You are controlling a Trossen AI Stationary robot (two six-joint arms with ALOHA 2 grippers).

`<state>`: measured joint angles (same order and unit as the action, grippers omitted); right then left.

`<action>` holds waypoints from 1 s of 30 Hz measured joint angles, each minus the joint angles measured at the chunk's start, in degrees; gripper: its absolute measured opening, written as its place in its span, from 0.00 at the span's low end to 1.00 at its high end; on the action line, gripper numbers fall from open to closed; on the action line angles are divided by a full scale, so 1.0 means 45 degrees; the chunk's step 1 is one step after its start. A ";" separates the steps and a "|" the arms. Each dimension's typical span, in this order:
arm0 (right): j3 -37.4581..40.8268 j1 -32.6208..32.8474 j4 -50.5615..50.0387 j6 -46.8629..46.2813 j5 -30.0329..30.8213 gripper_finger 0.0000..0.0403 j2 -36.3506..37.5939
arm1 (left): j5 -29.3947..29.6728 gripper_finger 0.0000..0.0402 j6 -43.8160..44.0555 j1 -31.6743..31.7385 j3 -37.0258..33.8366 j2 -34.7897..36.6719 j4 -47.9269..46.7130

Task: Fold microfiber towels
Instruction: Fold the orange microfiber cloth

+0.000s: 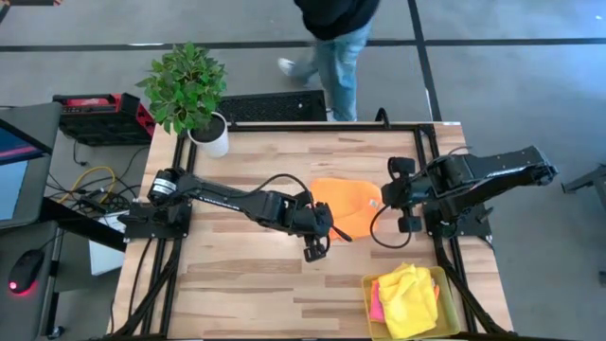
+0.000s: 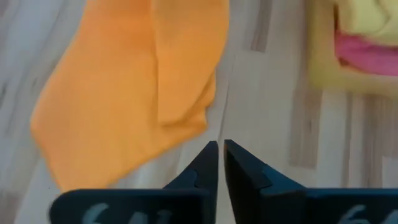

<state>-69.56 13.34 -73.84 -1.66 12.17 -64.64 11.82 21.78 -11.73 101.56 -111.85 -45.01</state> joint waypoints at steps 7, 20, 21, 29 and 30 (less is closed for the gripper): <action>0.0000 -0.0127 0.0016 0.0036 0.0114 0.01 -0.0001 | 0.0044 0.22 -0.3231 -0.0019 -0.0754 -0.0702 0.2117; -0.0029 -0.0757 0.0052 0.0031 0.0319 0.01 0.0063 | 0.0535 0.34 -0.6959 0.0019 -0.0768 -0.3742 0.4774; -0.0029 -0.0810 0.0089 0.0031 0.0319 0.01 0.0066 | 0.0533 0.34 -0.7094 0.0019 -0.0768 -0.3892 0.4939; -0.0039 -0.1097 0.0164 0.0027 0.0319 0.01 0.0068 | 0.0479 0.34 -0.7713 0.0024 -0.0751 -0.4464 0.6193; -0.0039 -0.1098 0.0204 0.0027 0.0319 0.01 0.0059 | 0.0422 0.34 -0.7745 0.0036 -0.0739 -0.4562 0.6489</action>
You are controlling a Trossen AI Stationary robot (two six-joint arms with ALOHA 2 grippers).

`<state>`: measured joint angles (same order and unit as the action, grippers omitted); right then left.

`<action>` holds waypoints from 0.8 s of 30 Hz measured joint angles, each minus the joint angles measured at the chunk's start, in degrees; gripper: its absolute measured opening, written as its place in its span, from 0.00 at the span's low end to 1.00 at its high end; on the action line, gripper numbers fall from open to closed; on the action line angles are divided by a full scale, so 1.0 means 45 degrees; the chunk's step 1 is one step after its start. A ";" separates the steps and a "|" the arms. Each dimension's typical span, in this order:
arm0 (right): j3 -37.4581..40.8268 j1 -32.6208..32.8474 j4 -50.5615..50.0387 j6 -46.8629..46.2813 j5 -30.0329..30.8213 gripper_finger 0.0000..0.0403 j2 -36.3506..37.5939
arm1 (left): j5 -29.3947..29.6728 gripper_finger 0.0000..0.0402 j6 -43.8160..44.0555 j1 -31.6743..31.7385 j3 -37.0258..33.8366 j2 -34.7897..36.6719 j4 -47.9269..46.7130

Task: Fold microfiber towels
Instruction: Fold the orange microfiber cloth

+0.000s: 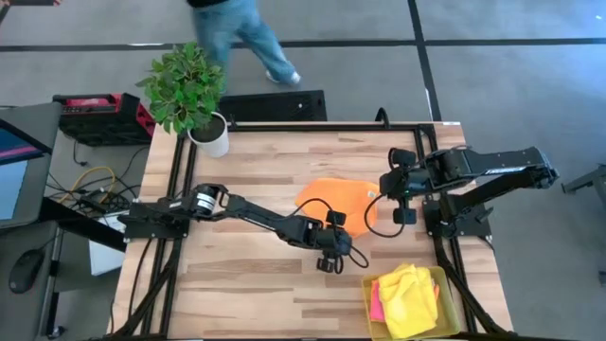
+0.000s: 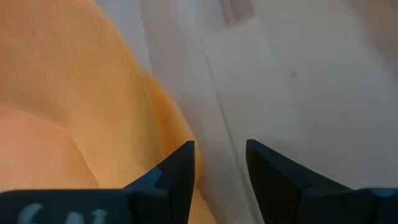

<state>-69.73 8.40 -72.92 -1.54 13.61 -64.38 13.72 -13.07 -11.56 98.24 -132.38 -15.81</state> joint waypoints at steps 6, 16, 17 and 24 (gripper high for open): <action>-0.0002 0.0005 0.0027 -0.0002 0.0000 0.01 0.0008 | 0.0747 0.34 -0.0295 0.0042 0.0019 -0.0409 0.0391; -0.0005 0.0005 0.0024 -0.0004 -0.0009 0.01 -0.0001 | 0.1315 0.29 -0.0376 0.0061 0.0097 -0.0528 0.0220; -0.0005 0.0005 0.0024 -0.0005 -0.0007 0.01 -0.0001 | 0.1350 0.27 -0.0373 0.0056 0.0097 -0.0533 0.0186; -0.0005 0.0005 0.0019 0.0000 -0.0010 0.01 -0.0001 | 0.1345 0.02 -0.0182 0.0100 0.0097 -0.0543 -0.0067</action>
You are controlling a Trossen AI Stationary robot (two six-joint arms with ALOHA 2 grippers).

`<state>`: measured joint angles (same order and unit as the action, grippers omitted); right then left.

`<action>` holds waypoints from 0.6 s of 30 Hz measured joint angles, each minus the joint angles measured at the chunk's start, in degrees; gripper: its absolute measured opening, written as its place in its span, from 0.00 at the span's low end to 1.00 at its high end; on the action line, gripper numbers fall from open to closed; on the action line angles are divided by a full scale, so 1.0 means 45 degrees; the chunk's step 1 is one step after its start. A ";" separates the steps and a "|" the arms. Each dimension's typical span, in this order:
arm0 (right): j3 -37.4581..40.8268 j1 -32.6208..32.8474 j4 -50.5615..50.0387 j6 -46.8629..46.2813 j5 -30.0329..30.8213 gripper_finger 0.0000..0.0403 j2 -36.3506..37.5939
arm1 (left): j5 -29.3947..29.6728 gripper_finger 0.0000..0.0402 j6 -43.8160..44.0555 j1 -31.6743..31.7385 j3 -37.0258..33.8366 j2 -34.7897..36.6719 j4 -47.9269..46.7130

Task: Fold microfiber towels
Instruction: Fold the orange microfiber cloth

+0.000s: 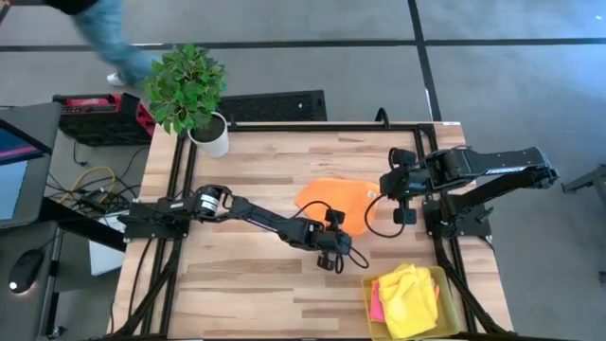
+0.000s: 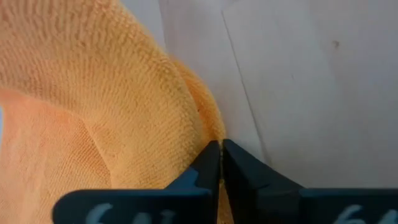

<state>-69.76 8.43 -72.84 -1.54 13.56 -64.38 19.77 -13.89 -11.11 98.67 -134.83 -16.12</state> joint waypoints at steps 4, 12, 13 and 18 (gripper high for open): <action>0.0000 0.0000 -0.0021 0.0003 0.0002 0.01 0.0000 | -0.0100 0.01 0.0225 0.0004 0.0120 0.0099 -0.0394; 0.0000 -0.0345 -0.0136 0.0123 0.0000 0.01 0.0000 | -0.1210 0.00 0.0704 0.0133 0.2652 0.0195 -0.4450; 0.0000 -0.0428 -0.0140 0.0217 0.0001 0.01 0.0000 | -0.1243 0.00 0.0752 0.0170 0.2992 0.0207 -0.4890; -0.0005 -0.0793 -0.0335 0.0488 0.0015 0.01 0.0000 | -0.1197 0.00 0.1068 0.0413 0.5199 0.0210 -0.7417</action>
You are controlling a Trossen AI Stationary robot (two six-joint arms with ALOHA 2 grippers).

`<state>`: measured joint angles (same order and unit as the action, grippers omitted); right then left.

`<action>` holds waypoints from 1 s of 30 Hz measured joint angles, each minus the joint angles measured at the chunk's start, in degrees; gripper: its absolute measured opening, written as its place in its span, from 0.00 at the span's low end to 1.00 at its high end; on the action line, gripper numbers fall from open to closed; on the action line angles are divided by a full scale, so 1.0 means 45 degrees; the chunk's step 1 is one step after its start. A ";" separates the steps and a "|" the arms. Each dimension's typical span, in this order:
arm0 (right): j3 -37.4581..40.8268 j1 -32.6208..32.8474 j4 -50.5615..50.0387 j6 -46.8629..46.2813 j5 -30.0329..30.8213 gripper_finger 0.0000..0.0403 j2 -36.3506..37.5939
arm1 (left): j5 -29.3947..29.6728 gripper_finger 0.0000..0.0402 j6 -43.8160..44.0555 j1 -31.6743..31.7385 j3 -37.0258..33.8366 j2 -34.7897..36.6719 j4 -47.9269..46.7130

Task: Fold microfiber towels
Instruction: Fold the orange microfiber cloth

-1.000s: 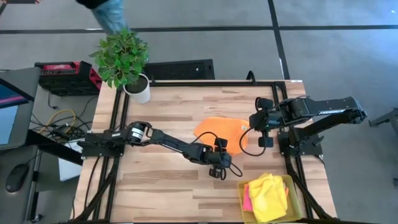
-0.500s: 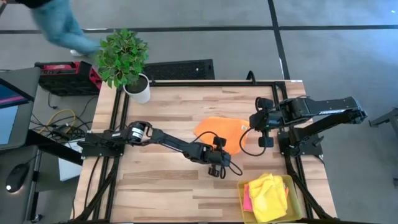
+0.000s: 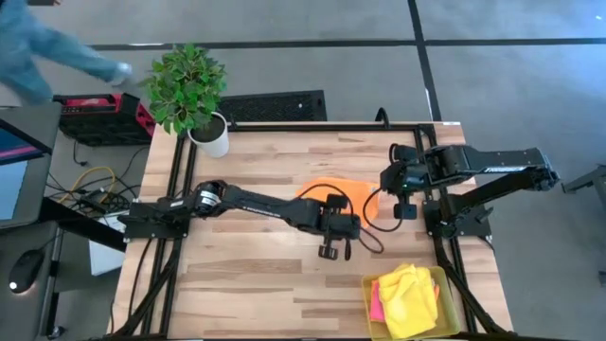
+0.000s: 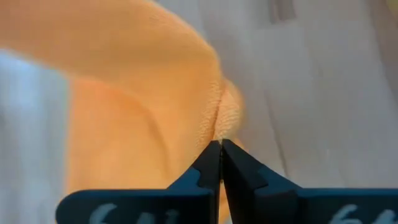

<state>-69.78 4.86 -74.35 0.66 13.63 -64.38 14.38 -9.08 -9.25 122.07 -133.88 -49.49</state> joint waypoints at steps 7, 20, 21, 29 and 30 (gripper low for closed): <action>0.0000 -0.0649 -0.0943 0.0323 0.0706 0.01 0.0348 | 0.0796 0.00 0.0975 0.0538 0.2682 0.0484 -0.2833; 0.0000 -0.2929 0.0843 0.1644 0.2240 0.01 0.1261 | 0.3533 0.00 0.3168 0.2367 0.2185 0.3545 -0.3943; -0.0005 -0.3145 0.1230 0.1925 0.2249 0.01 0.1208 | 0.3766 0.00 0.3254 0.2510 0.2189 0.3730 -0.3877; 0.0000 -0.5375 0.5367 0.4910 0.2574 0.01 0.1122 | 0.5280 0.00 0.1793 0.3918 0.2184 0.4692 -0.2813; -0.0006 -0.5655 0.5876 0.5257 0.2785 0.01 0.1132 | 0.5297 0.00 0.1518 0.4137 0.2184 0.4781 -0.2599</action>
<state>-69.80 -20.59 -47.90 24.31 26.16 -59.29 38.22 -2.25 9.36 131.90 -112.37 -61.19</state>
